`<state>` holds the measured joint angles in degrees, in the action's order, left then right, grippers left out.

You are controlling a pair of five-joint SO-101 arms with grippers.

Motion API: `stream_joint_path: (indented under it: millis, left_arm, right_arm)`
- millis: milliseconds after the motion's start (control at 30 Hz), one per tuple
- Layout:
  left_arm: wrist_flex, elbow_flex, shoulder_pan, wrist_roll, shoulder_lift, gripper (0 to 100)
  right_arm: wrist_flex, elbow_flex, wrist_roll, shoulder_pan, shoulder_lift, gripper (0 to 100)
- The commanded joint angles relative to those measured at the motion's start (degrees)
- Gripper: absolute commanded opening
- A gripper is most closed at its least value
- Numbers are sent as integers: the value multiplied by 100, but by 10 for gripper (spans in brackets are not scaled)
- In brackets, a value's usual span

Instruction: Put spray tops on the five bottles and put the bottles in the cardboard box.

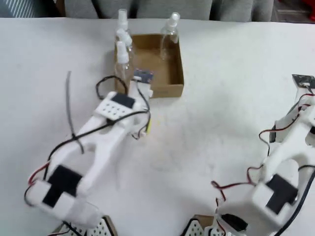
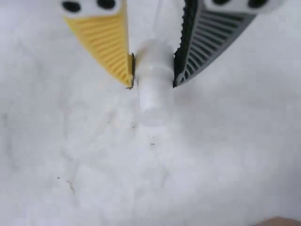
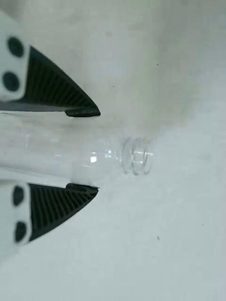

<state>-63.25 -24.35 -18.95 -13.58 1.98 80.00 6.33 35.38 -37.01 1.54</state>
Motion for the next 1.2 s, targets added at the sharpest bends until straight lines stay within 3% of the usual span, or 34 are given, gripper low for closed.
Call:
stream_joint_path:
  millis: [0, 200, 433, 633, 867, 1100, 1167]
  left_arm:
    - [369, -308, 453, 35, -998, 20]
    - [369, -589, 831, 35, -1560, 20]
    - [316, -615, 1279, 9, -2352, 20]
    - [299, -624, 1736, 26, -3213, 20]
    - [-62, -615, 1569, 26, -4936, 20]
    - [-607, -624, 866, -9, -7090, 20]
    - [-378, -563, 848, -18, -7336, 20]
  right_arm:
    - [40, 369, -440, 259, -1349, 17]
    - [13, 782, -730, 980, -2659, 18]
    - [-1218, 809, -747, 2018, -3591, 18]
    - [-1411, 1011, -747, 2853, -4347, 18]
    - [-2044, 2154, -818, 3565, -5569, 18]
    - [-3600, 3877, -3429, 4242, -7055, 18]
    - [-3846, 4255, -3727, 4479, -7538, 18]
